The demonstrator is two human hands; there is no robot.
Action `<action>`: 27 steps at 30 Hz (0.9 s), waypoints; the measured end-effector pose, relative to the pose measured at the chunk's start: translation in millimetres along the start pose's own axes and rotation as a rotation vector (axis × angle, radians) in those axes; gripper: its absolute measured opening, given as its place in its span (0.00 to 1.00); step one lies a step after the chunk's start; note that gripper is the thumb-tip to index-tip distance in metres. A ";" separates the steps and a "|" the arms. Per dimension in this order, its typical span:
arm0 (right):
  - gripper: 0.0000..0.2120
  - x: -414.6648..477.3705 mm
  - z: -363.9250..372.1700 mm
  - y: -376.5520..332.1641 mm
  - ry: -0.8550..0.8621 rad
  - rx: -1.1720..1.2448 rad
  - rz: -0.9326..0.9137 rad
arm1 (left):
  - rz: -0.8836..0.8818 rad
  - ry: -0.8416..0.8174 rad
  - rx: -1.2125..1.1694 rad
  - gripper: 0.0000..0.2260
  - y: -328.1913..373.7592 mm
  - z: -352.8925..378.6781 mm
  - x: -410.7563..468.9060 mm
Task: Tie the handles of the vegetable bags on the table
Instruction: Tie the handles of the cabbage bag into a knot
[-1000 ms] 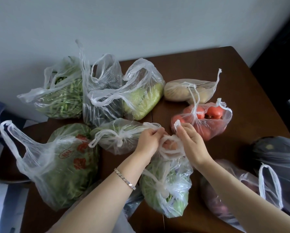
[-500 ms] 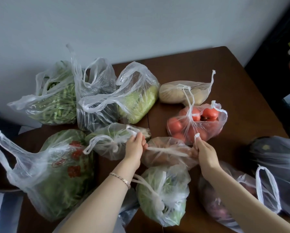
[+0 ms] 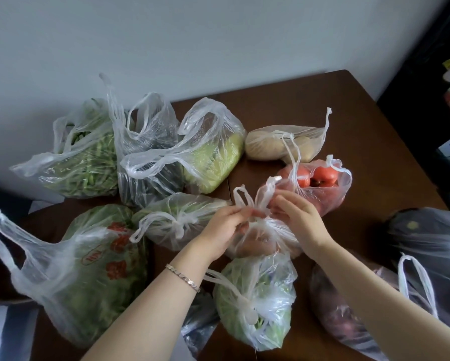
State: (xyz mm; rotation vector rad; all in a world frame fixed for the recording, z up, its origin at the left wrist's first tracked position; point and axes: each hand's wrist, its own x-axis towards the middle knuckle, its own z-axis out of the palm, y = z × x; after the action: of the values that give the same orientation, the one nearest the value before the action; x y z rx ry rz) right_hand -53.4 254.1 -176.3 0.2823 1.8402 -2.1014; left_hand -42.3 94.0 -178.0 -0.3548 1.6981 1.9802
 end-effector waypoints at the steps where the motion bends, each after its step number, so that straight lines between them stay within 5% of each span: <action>1: 0.09 -2.0 -2.4 8.5 -0.022 -0.063 0.022 | 0.002 0.013 -0.074 0.15 -1.9 0.4 -0.3; 6: 0.08 -9.0 -0.3 35.1 -0.111 -0.693 -0.195 | -0.017 0.013 -0.196 0.13 -2.9 6.5 -2.9; 10: 0.07 -3.6 5.3 35.4 -0.115 -0.670 -0.308 | 0.003 0.056 -0.250 0.18 -0.1 10.6 -1.7; 14: 0.14 -5.0 15.9 29.9 -0.020 -0.321 -0.108 | 0.040 0.377 -0.130 0.15 -2.6 1.2 0.8; 16: 0.17 -5.5 17.6 30.0 -0.032 -0.345 -0.075 | 0.026 0.436 0.022 0.15 -12.3 -10.2 0.1; 23: 0.15 4.6 17.4 38.5 0.025 -0.510 0.040 | 0.005 0.344 0.110 0.14 -16.4 -21.3 -1.0; 27: 0.14 6.8 9.4 40.2 -0.017 -0.710 0.018 | 0.168 0.273 0.504 0.14 -4.9 -14.8 -7.1</action>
State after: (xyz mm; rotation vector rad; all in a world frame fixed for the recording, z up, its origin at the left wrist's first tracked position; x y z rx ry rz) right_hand -44.0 239.6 -214.4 0.0970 2.4020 -1.3038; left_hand -35.6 78.6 -181.4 -0.3150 2.3893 1.5819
